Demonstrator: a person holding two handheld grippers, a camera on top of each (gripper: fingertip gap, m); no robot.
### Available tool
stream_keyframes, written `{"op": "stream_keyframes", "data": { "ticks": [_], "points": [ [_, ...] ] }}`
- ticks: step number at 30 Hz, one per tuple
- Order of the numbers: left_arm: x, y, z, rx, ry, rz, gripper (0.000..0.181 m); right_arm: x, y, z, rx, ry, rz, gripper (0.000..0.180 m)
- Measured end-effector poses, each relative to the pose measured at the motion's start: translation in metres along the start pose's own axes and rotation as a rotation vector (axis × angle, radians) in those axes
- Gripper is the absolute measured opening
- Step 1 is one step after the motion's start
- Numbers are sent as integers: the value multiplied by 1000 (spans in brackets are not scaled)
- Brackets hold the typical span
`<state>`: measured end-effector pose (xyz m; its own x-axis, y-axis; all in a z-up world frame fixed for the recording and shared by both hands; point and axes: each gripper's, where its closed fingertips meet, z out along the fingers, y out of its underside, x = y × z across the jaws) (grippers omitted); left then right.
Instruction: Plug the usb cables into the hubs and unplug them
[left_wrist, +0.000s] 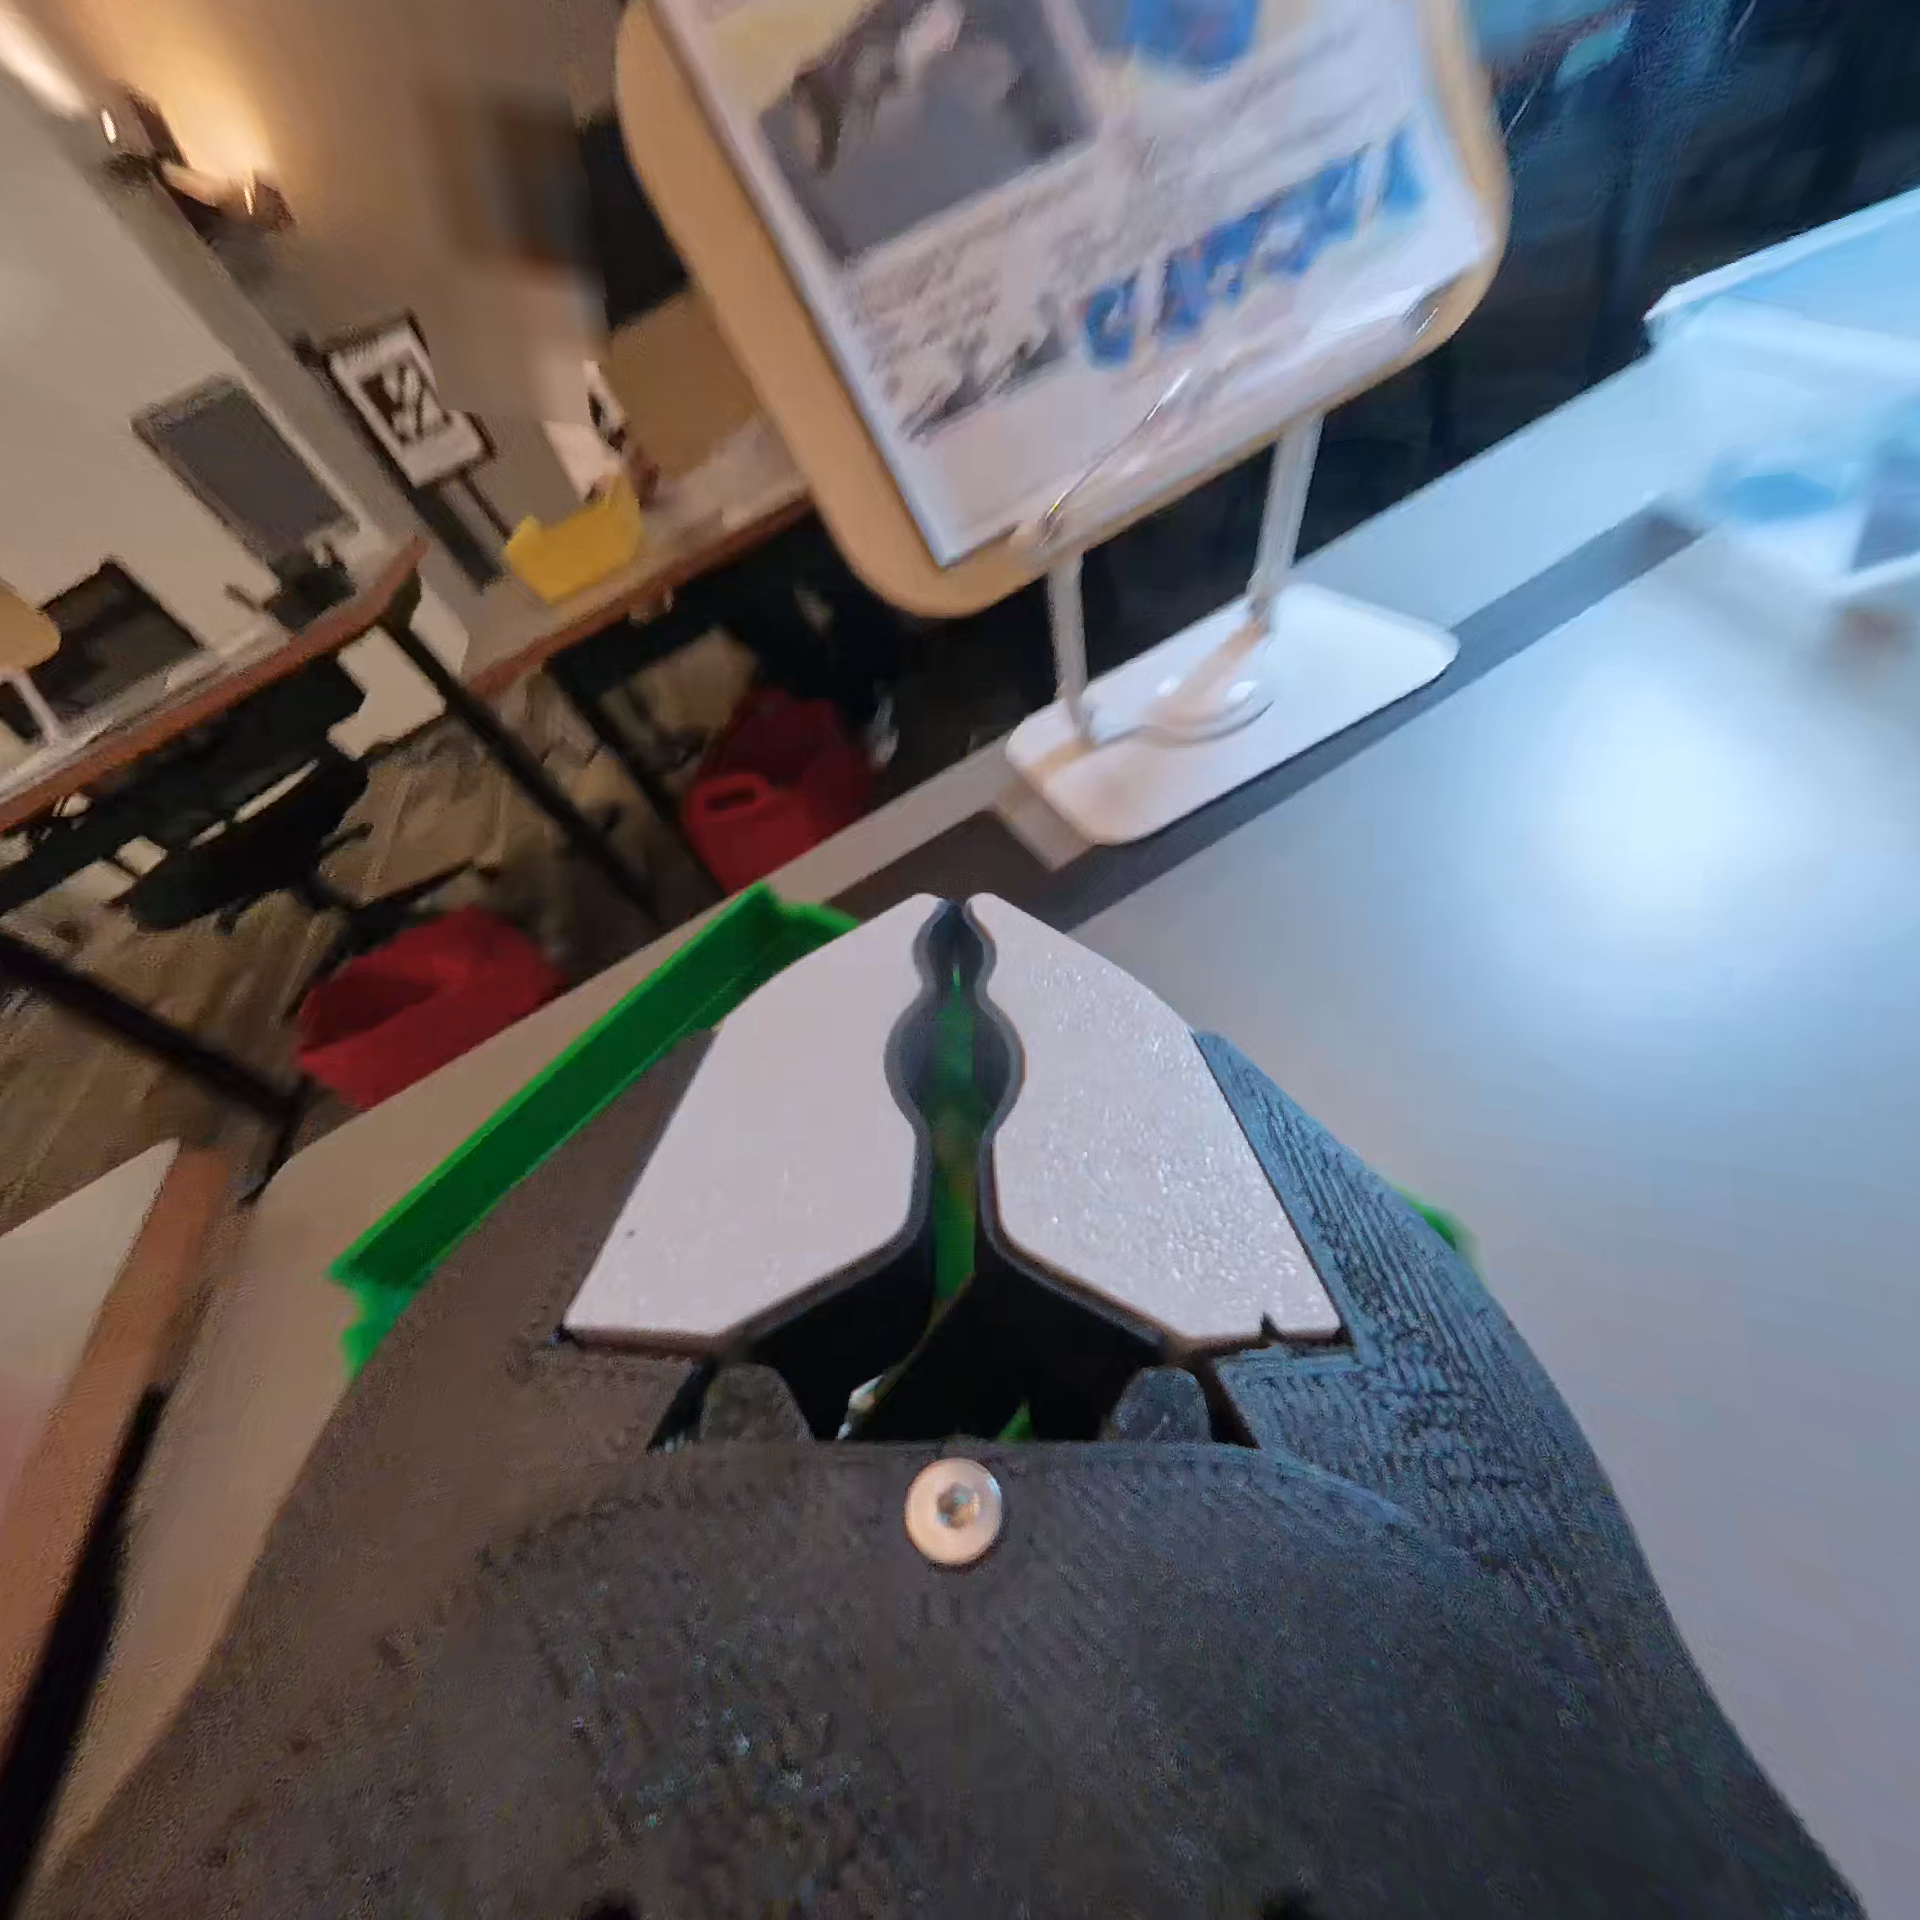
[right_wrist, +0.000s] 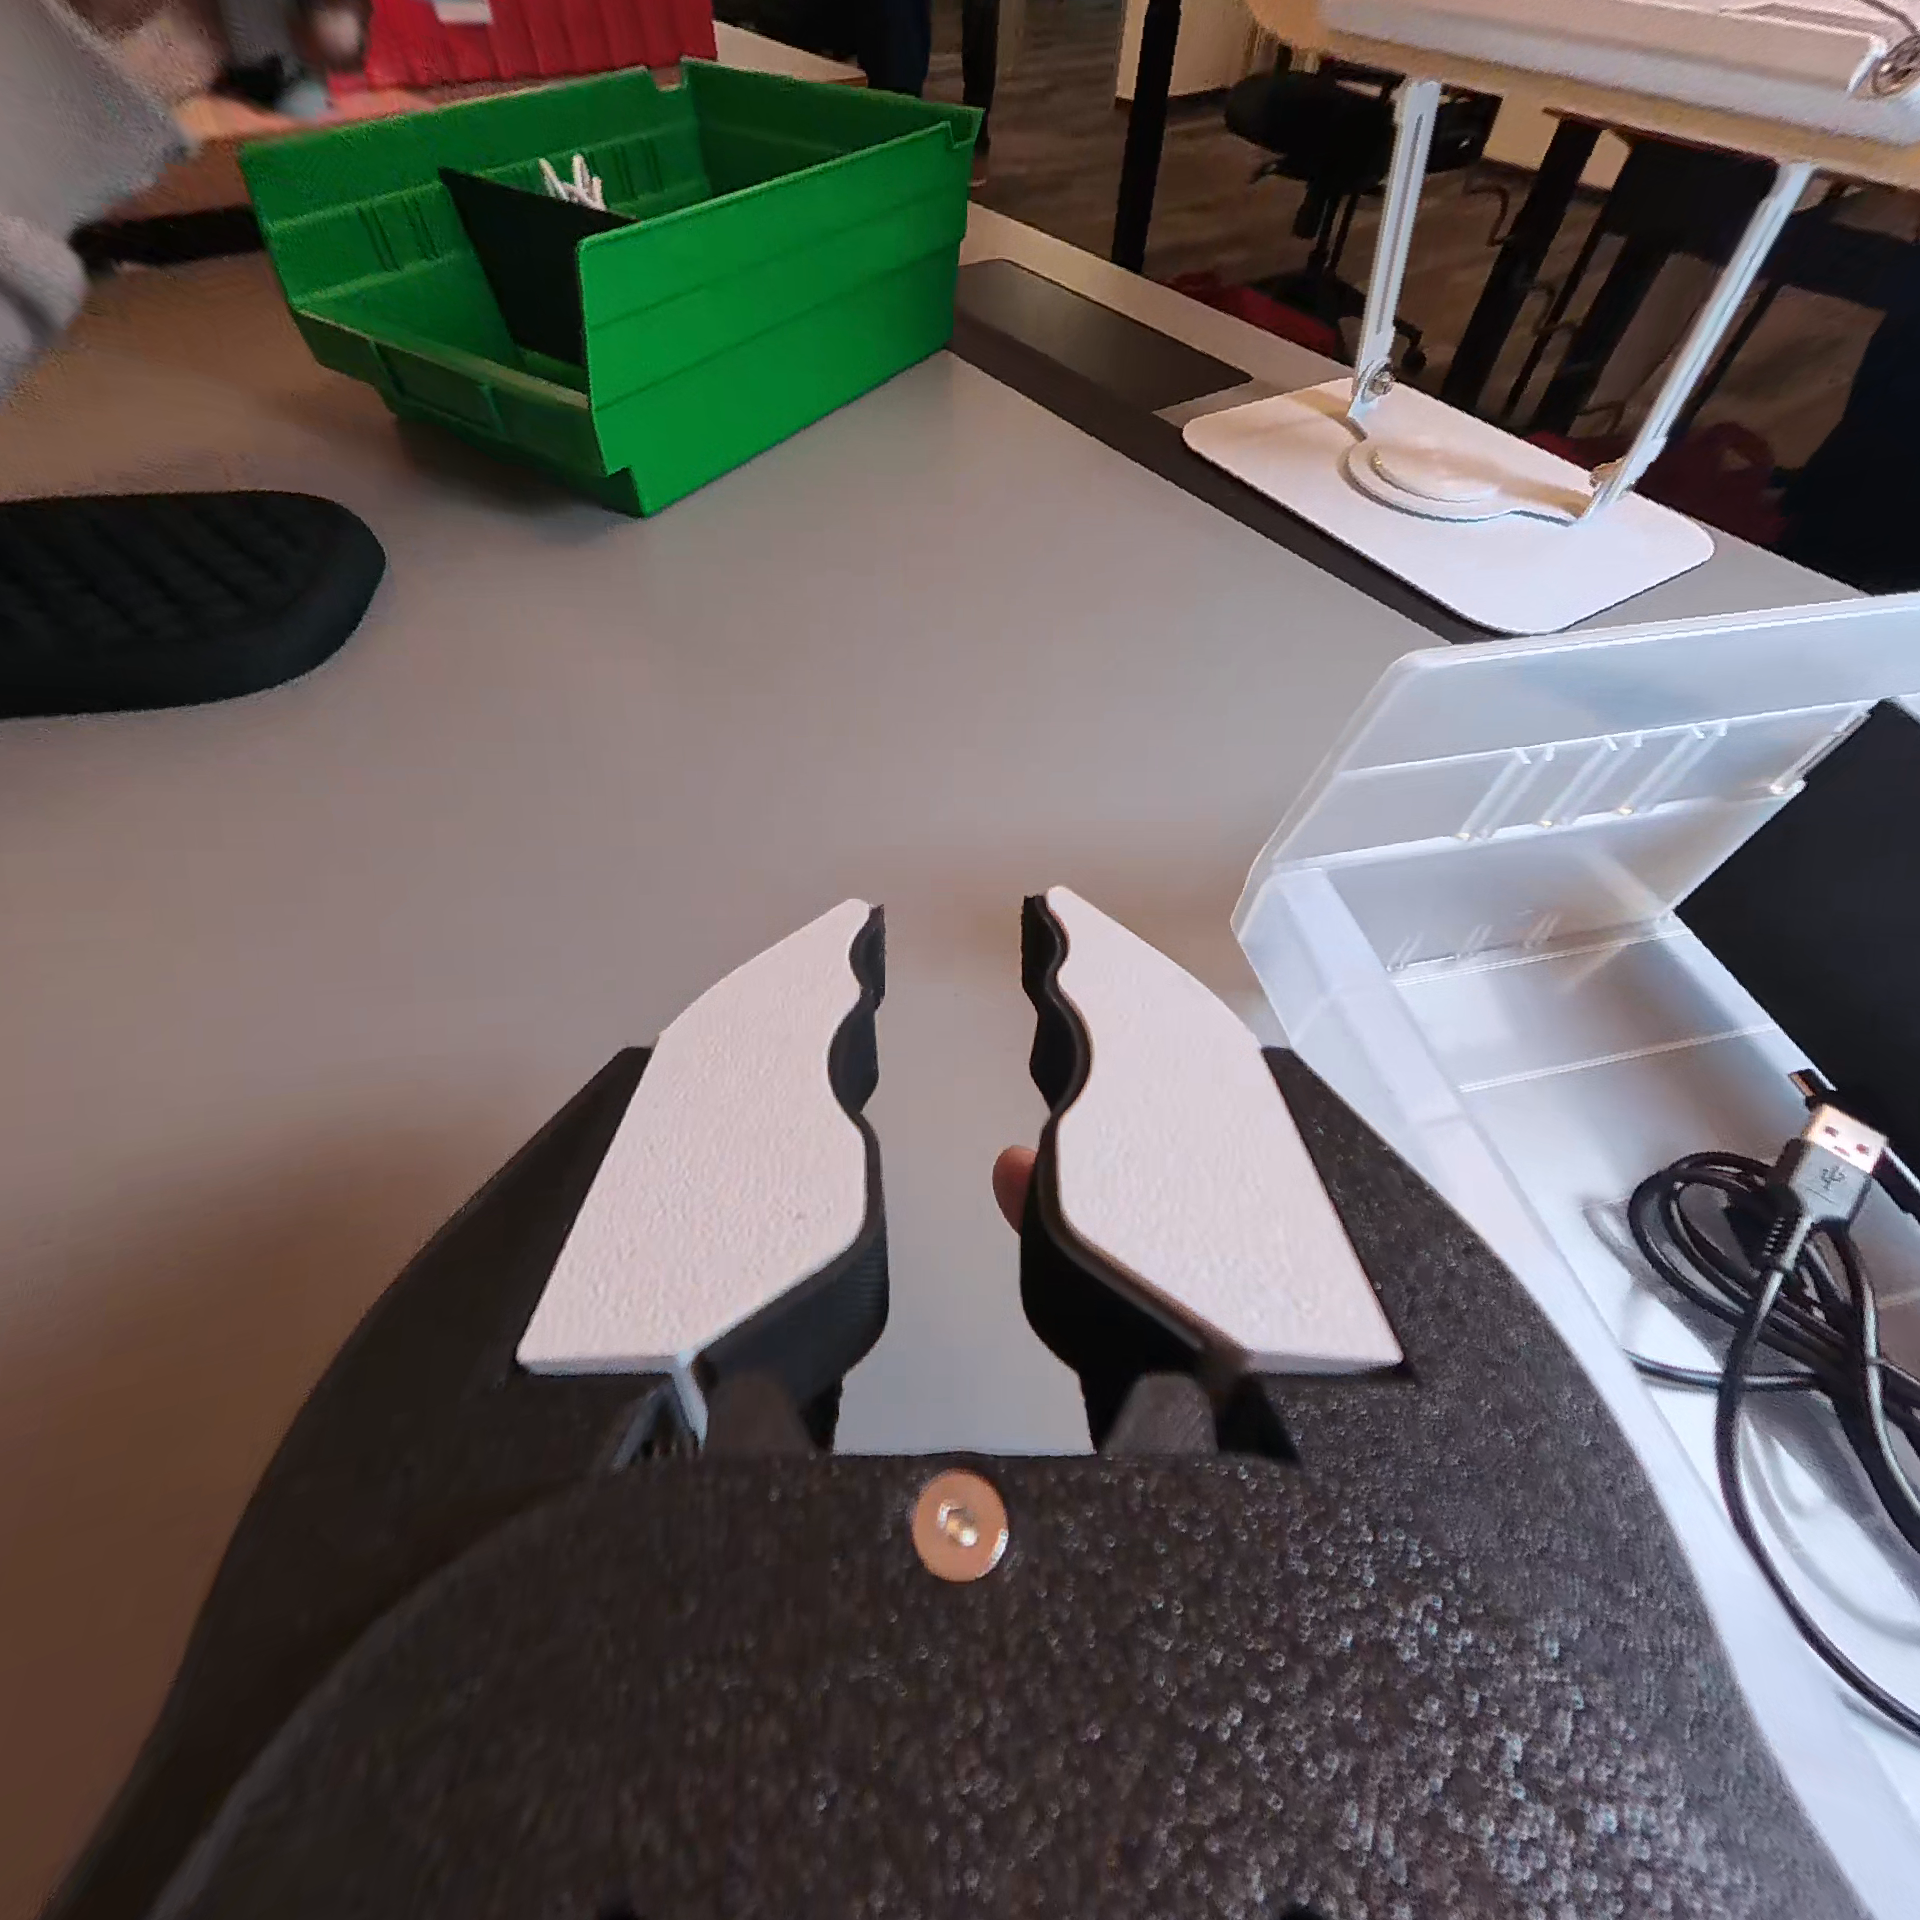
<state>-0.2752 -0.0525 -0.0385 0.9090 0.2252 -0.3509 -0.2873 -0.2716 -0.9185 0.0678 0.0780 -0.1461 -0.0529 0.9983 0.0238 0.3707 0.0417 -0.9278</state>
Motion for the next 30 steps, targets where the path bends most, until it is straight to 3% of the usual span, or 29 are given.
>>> {"op": "stream_keyframes", "data": {
  "ticks": [6,14,18,30],
  "points": [
    [-48,76,43,-524,69,55,25,-3,2,-1,-14,18,-75,24],
    [-33,148,69,-978,195,28,42,8,11,2,-61,116,-68,24],
    [-30,167,63,-1119,224,17,39,16,14,2,-78,180,-89,24],
    [-43,171,60,-1217,155,191,22,23,14,-3,-87,211,-106,24]
  ]
}}
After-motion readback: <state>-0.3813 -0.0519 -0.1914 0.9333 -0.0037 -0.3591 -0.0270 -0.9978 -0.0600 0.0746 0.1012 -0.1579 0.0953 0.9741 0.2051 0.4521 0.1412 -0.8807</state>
